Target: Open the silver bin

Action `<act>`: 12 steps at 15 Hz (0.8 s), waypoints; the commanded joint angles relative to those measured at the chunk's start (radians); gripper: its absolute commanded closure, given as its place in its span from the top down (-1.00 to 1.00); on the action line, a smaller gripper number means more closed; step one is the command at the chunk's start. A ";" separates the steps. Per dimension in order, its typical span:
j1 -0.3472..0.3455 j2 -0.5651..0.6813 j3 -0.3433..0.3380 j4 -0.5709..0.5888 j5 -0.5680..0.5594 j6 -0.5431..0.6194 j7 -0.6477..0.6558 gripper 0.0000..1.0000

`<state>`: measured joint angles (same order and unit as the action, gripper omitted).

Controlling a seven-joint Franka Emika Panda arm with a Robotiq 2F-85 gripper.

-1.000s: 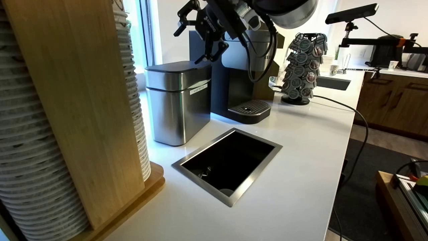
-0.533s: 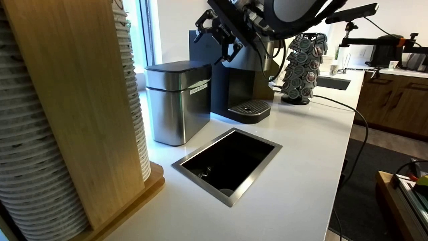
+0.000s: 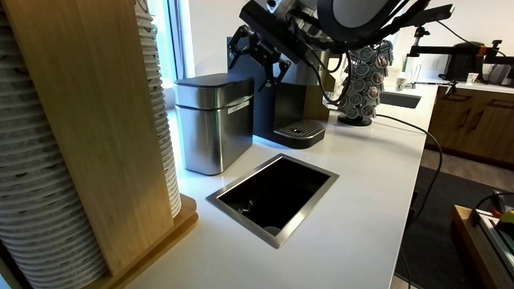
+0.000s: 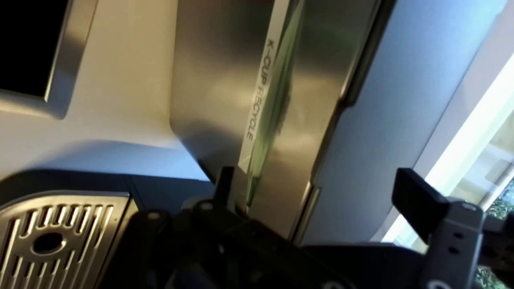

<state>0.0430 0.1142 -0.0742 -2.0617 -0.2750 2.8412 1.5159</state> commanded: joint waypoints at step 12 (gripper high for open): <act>-0.007 0.009 0.101 0.024 0.282 0.026 -0.084 1.00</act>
<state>0.0443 0.1147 0.0132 -2.0482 -0.0439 2.8408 1.4638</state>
